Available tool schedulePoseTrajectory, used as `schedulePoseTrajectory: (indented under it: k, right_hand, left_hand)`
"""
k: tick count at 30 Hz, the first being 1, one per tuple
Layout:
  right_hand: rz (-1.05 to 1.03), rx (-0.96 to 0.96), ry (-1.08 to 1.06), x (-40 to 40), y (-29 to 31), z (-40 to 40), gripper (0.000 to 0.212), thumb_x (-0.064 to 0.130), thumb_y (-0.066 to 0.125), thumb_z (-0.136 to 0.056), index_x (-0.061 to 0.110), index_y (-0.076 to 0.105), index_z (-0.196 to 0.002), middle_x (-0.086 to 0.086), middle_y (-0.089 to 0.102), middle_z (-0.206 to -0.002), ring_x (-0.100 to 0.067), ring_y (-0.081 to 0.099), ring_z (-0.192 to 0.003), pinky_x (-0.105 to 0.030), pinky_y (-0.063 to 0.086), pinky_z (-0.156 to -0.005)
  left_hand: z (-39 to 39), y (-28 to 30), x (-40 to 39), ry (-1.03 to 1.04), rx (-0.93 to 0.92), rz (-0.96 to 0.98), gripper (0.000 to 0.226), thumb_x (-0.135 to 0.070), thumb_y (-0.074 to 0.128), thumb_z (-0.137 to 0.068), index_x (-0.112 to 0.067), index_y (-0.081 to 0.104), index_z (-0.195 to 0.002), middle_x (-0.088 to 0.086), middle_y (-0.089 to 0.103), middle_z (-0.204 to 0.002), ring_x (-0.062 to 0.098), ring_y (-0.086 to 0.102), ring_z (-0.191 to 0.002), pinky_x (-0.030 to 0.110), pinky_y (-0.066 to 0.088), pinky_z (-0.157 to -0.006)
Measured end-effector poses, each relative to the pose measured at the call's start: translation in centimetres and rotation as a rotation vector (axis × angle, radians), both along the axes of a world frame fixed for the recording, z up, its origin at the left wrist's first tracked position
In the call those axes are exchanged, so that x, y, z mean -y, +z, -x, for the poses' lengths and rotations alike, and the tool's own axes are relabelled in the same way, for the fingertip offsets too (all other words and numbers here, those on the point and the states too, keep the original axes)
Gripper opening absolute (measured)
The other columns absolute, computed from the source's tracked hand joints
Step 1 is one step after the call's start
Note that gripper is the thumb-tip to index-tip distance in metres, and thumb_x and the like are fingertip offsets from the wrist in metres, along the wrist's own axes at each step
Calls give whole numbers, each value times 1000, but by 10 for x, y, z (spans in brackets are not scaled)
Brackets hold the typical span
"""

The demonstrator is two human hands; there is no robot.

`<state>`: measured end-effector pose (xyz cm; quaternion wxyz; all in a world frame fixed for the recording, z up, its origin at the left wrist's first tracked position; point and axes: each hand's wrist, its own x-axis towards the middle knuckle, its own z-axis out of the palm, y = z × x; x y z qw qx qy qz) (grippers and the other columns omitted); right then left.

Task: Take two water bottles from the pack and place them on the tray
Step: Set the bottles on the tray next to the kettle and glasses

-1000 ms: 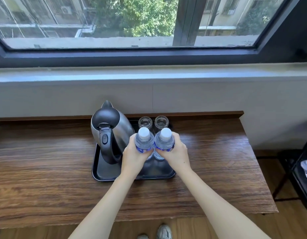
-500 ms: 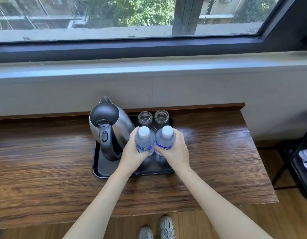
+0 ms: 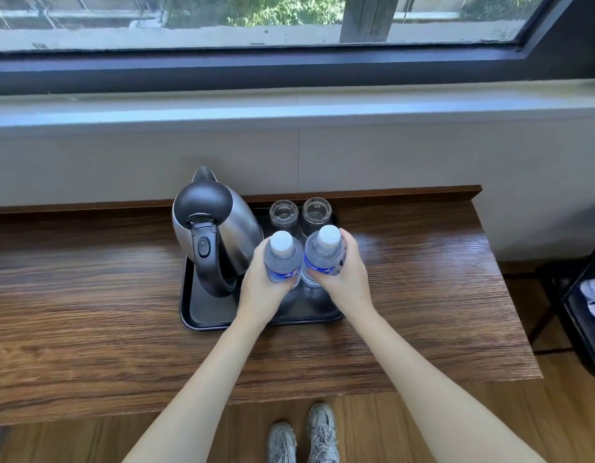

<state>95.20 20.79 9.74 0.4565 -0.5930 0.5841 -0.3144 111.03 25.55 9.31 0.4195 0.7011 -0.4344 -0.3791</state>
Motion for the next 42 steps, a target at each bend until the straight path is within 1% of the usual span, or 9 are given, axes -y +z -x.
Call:
schedulePoseTrajectory:
  k: [5,10,14,19,24,27,30,36,42]
  right_hand:
    - [-98,46,91,7,-4,13,99,34,81,-60,36,24,-141,13,46,-137,-7,44,-123,-48,41,-103]
    - [-3,-36,58,3,0,1,107,53,79,-54,34,22,-142,15,43,-140,-6,42,-125,-36,40,-100]
    - [-69,46,66,4,-4,7,105,43,80,-58,34,21,-144,40,43,-116,6,47,-109,-35,40,-101]
    - [-104,62,154,5,-3,13,111,35,82,-59,33,14,-147,22,44,-131,2,42,-120,-38,38,-105]
    - [-52,16,112,3,-6,7,107,30,83,-64,31,15,-146,34,45,-121,12,44,-108,-33,40,-99]
    - [-105,45,151,5,-8,13,106,30,81,-65,36,12,-146,35,47,-118,12,46,-111,-40,41,-103]
    - [-101,32,154,4,-5,9,111,45,77,-58,38,9,-145,43,42,-119,11,43,-116,-36,40,-102]
    - [-39,36,75,2,-9,7,96,40,81,-63,34,26,-141,11,50,-136,-5,46,-120,-45,42,-102]
    - [-18,34,131,5,-10,9,81,39,81,-62,47,34,-127,27,50,-124,3,49,-114,-35,46,-96]
  left_hand:
    - [8,2,1,146,97,-35,62,-49,75,-58,-48,45,-113,-23,55,-110,10,59,-105,35,50,-85]
    - [10,0,2,81,14,-15,69,-41,79,-59,-58,42,-114,-32,55,-116,4,56,-111,36,48,-91]
    - [5,-2,-1,65,1,-17,70,-38,77,-61,-57,42,-118,-23,60,-120,6,58,-112,39,49,-95]
    - [18,5,2,167,128,-57,61,-52,74,-59,-49,43,-111,-22,56,-113,9,59,-101,32,45,-73]
    - [12,2,-5,99,8,-31,67,-42,77,-63,-62,39,-115,-30,57,-116,3,57,-109,33,48,-88]
    - [8,0,-7,80,-1,-35,69,-35,77,-65,-45,44,-125,-14,61,-122,10,58,-113,42,48,-97]
    - [7,0,-5,78,2,-51,70,-35,77,-66,-43,44,-126,-13,62,-123,11,58,-113,43,48,-97]
    - [4,1,-5,65,11,-64,71,-44,76,-61,-41,44,-125,-11,62,-122,13,59,-112,46,50,-95]
    - [1,0,-3,48,32,-63,71,-44,76,-62,-39,45,-125,-9,62,-123,14,58,-112,47,50,-94]
